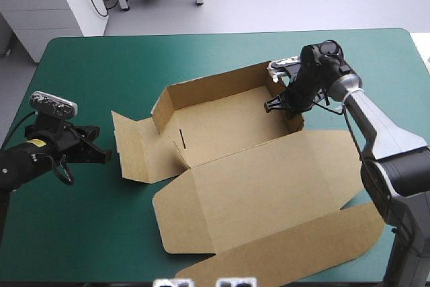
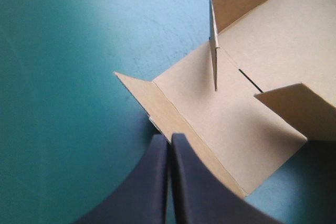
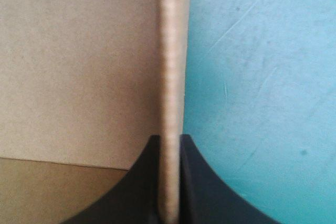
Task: Fold the box
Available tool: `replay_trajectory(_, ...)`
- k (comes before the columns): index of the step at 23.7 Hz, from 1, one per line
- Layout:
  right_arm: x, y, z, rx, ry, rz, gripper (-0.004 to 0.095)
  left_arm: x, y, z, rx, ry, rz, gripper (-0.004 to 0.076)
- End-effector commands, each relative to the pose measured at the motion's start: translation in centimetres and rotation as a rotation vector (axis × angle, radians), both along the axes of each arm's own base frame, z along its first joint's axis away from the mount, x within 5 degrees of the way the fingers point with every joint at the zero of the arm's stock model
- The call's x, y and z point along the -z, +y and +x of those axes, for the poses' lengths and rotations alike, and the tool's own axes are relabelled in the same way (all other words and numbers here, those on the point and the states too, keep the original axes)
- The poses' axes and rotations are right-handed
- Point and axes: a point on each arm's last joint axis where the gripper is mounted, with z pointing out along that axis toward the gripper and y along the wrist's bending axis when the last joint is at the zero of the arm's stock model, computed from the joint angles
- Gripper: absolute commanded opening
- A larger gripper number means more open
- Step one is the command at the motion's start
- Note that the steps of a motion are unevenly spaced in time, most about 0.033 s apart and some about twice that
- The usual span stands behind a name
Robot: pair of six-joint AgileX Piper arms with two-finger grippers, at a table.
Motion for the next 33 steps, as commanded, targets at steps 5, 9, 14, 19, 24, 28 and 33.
replay_trajectory(5,-10.0,-4.4,-4.4,0.029,-0.25,0.044,-0.002,-1.2,0.3,1.0,-0.074,-0.079,-0.064,0.0008)
replay_trajectory(9,-12.6,-6.2,-6.2,0.045,-0.328,0.049,-0.002,-0.9,0.8,2.1,-0.154,-0.089,-0.101,0.0008)
replay_trajectory(14,-14.4,-8.1,-7.7,0.092,-0.385,0.056,-0.002,0.5,2.1,4.1,-0.26,-0.048,-0.094,0.0008)
replay_trajectory(19,-15.6,-8.9,-8.7,0.074,-0.421,0.129,-0.002,2.8,3.1,6.4,-0.323,0.048,-0.17,0.0008)
replay_trajectory(24,-16.2,-8.2,-9.1,0.04,-0.432,0.229,-0.002,6.2,3.4,9.1,-0.343,0.178,-0.216,0.0008)
replay_trajectory(28,-16.7,-7.0,-9.3,-0.012,-0.437,0.357,-0.0019,6.9,3.0,10.3,-0.332,0.203,-0.308,-0.0008)
replay_trajectory(33,-15.7,-6.5,-8.1,-0.033,-0.402,0.406,-0.0017,4.2,-0.1,11.4,-0.232,0.146,-0.354,-0.0009)
